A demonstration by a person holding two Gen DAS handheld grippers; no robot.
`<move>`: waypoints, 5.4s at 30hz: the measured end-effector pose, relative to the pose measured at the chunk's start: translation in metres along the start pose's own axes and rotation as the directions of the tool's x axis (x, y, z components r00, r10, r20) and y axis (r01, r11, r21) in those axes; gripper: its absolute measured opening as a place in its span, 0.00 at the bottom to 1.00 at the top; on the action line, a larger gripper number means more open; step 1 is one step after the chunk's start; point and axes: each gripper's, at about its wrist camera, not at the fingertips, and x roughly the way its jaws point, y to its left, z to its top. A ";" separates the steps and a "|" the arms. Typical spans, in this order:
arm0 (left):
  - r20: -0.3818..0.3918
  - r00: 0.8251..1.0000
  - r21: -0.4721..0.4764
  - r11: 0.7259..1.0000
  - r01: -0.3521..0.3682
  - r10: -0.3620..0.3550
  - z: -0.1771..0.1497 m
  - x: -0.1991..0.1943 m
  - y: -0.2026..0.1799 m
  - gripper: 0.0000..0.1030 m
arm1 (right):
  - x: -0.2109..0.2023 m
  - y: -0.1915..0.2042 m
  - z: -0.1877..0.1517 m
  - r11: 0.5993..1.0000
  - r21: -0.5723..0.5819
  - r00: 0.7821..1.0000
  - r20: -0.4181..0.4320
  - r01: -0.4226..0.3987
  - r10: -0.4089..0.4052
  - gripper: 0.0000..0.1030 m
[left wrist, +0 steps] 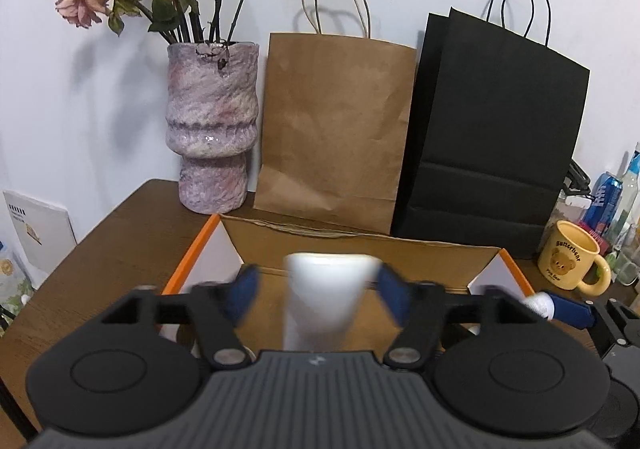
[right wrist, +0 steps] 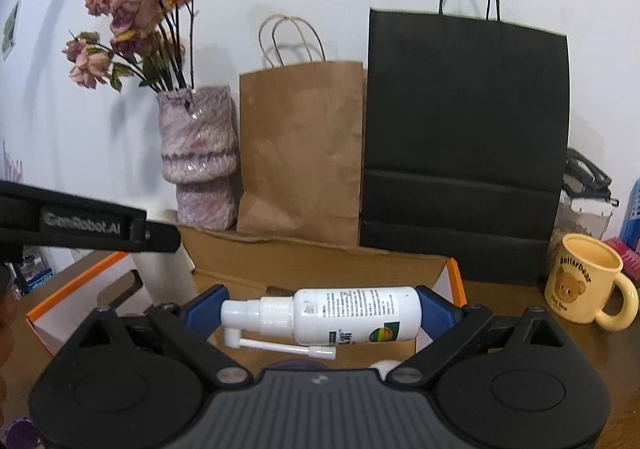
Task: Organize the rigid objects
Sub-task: 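Open the left gripper to drop the remote while the right gripper releases the spray bottle into the box, then move both grippers back from the box toward the objects on the table, then lower the left gripper around the white cap and close on it, then lift the white cap with the left gripper while the right gripper grasps the clear pill container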
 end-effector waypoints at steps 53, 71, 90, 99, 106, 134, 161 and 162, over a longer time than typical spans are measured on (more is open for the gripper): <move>0.043 0.999 0.046 0.998 -0.031 0.029 -0.029 -0.073 0.007 1.00 | -0.075 -0.010 -0.028 0.997 0.052 0.998 0.021 0.063 -0.064 1.00; 0.026 0.999 0.063 0.998 -0.028 0.026 -0.063 -0.116 0.002 1.00 | -0.131 0.000 -0.053 0.997 0.035 0.997 0.034 0.065 -0.066 1.00; -0.079 0.996 0.083 0.996 -0.033 0.040 -0.119 -0.146 0.001 1.00 | -0.176 -0.003 -0.102 0.999 0.034 0.999 -0.024 0.043 -0.042 1.00; -0.143 0.988 0.107 0.993 -0.043 0.058 -0.145 -0.138 -0.004 1.00 | -0.183 -0.007 -0.116 0.998 0.044 0.998 -0.045 0.052 -0.050 1.00; -0.182 0.980 0.117 0.991 -0.065 0.086 -0.157 -0.126 -0.004 1.00 | -0.181 -0.011 -0.123 0.996 0.062 0.996 -0.065 0.060 -0.056 1.00; -0.166 0.985 0.085 0.996 -0.040 0.054 -0.167 -0.121 -0.003 0.40 | -0.168 -0.014 -0.134 0.991 0.098 0.991 -0.108 0.088 -0.078 1.00; -0.011 0.999 0.090 0.995 -0.035 0.036 -0.123 -0.141 0.017 0.40 | -0.149 0.002 -0.127 0.997 0.057 0.994 -0.094 0.054 -0.048 1.00; -0.011 0.999 0.089 0.995 -0.037 0.038 -0.122 -0.140 0.018 0.40 | -0.147 0.003 -0.126 0.997 0.054 0.994 -0.096 0.054 -0.049 1.00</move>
